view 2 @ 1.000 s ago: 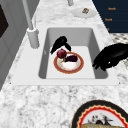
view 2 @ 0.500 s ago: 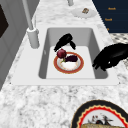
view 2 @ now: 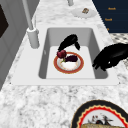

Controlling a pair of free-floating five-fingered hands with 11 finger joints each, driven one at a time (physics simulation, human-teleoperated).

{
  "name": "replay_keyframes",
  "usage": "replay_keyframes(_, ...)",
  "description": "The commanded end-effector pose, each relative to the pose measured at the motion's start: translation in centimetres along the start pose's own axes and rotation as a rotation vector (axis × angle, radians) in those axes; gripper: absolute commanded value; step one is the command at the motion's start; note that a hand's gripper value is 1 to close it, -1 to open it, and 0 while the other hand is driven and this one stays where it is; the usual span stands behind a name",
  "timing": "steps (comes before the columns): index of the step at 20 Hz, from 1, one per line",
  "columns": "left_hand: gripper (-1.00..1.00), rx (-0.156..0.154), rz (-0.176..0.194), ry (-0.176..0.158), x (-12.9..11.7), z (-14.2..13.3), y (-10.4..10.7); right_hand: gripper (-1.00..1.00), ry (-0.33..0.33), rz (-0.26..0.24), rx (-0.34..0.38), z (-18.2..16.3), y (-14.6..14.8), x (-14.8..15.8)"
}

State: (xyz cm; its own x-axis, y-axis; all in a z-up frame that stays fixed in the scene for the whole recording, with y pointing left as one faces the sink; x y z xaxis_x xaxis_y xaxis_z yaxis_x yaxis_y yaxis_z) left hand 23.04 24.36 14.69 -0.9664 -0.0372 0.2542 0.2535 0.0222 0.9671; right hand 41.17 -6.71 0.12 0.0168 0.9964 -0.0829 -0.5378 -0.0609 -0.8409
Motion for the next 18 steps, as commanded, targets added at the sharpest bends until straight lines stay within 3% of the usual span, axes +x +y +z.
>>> replay_keyframes(1, 0.00, 0.000, 0.000, 0.000, 0.0, 0.0, 0.0, -1.00, 0.001, -0.004, -0.031, 2.3, 1.7, 1.4)
replay_keyframes(10, 0.00, 0.000, 0.000, 0.000, 0.0, 0.0, 0.0, -1.00, 0.026, -0.014, 0.017, 3.0, 2.7, 3.4)
replay_keyframes(13, 0.00, 0.000, 0.000, 0.000, 0.0, 0.0, 0.0, -1.00, 0.014, 0.022, 0.018, 1.7, 4.1, 3.3)
replay_keyframes(16, 0.00, 0.000, 0.000, 0.000, 0.0, 0.0, 0.0, -1.00, -0.006, 0.020, 0.061, 0.0, 6.1, 3.2)
replay_keyframes(18, 0.00, 0.000, 0.000, 0.000, 0.0, 0.0, 0.0, -1.00, -0.016, 0.049, 0.020, -0.9, 6.7, 3.1)
